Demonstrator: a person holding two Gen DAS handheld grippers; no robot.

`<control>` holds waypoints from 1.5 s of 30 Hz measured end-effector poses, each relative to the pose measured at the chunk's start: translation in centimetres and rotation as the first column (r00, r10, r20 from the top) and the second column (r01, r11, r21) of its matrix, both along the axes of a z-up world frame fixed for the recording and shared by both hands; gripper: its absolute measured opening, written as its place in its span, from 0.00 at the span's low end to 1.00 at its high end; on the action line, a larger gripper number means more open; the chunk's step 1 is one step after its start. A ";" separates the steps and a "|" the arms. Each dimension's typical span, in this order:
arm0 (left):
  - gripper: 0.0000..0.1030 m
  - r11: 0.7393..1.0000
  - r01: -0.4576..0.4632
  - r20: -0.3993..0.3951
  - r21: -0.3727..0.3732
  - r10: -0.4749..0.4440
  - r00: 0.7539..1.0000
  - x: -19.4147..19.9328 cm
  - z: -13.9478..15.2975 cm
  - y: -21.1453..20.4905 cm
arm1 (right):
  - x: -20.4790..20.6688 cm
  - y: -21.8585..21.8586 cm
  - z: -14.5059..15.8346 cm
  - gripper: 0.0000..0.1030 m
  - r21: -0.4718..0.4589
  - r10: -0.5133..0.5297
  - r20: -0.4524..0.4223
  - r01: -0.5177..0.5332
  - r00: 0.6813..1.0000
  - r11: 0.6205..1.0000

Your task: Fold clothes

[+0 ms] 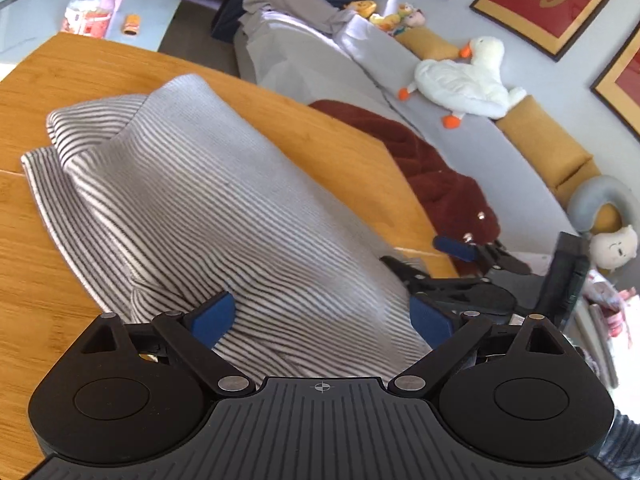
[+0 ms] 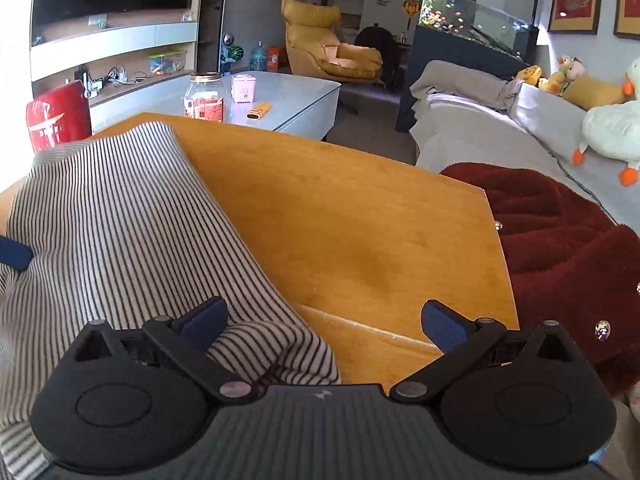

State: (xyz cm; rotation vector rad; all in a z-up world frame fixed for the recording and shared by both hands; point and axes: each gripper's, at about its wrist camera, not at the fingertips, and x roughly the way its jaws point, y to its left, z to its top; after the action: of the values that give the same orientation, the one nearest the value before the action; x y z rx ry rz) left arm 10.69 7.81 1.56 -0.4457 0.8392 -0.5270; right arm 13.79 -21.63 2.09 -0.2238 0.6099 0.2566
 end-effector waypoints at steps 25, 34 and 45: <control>0.96 0.951 -0.008 0.124 0.309 -0.032 0.992 -0.9 0.8 -0.5 | -3.7 1.0 -1.0 1.00 0.201 0.073 -0.160 -0.040 0.984 0.979; 0.98 0.889 0.010 0.145 0.458 -0.086 0.986 -4.5 0.1 -0.4 | -3.9 1.0 2.4 1.00 0.258 0.142 -0.040 -0.127 0.989 0.958; 1.00 0.907 -0.070 0.132 0.415 0.016 0.991 -4.6 0.6 2.3 | -4.3 5.0 0.8 0.85 0.101 0.260 -0.055 -0.254 0.964 0.962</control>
State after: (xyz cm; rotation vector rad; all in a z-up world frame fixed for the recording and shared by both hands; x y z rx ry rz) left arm 6.14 10.09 2.16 -0.0333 0.7920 -0.3157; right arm 9.47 -16.66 2.91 -0.2054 0.6340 0.5448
